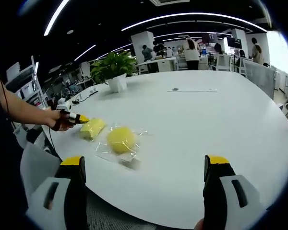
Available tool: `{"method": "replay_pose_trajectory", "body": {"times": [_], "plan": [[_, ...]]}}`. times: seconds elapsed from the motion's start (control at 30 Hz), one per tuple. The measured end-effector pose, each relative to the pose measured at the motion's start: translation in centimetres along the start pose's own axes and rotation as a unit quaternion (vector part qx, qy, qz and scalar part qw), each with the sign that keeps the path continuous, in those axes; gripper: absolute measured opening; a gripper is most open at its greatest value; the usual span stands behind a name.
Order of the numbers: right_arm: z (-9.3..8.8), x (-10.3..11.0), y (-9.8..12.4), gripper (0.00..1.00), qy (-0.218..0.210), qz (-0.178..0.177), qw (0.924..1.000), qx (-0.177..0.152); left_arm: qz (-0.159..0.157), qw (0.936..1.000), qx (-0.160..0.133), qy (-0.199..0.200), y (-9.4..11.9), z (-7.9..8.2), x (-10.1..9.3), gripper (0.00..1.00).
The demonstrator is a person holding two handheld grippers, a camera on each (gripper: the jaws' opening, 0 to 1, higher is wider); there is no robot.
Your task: Compare the silicone blocks by pressing each to a similar depth, holding the contact briefly, and releasing to observe deformation and rebound differences across the visible hardness samples.
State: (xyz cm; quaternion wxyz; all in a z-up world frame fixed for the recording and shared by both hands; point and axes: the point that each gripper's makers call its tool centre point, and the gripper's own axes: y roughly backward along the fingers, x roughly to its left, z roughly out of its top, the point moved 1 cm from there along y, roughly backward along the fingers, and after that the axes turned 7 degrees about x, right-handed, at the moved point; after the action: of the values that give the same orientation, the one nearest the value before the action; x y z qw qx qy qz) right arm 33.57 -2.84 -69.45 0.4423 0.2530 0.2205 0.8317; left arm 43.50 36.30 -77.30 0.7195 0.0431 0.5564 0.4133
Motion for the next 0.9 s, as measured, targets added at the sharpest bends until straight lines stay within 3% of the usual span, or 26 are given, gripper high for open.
{"method": "replay_pose_trajectory", "body": {"times": [0.2,0.33,0.57,0.9], "plan": [[0.5,-0.5,-0.1,0.96,-0.007,-0.002,0.9999,-0.008,-0.001,0.9999,-0.011,0.009,0.2,0.1,-0.8,0.0],[0.8,-0.6,-0.2,0.96,-0.007,-0.001,0.9999,-0.011,-0.006,0.9992,-0.034,0.021,0.7,0.7,-1.4,0.0],[1.1,-0.1,-0.2,0.96,-0.006,0.002,0.9998,-0.016,-0.021,0.9971,-0.073,-0.003,1.7,1.2,-3.2,0.0],[1.8,0.1,0.1,0.96,-0.005,0.004,0.9997,-0.024,-0.056,0.9921,-0.094,-0.061,2.7,2.3,-6.9,0.0]]}}
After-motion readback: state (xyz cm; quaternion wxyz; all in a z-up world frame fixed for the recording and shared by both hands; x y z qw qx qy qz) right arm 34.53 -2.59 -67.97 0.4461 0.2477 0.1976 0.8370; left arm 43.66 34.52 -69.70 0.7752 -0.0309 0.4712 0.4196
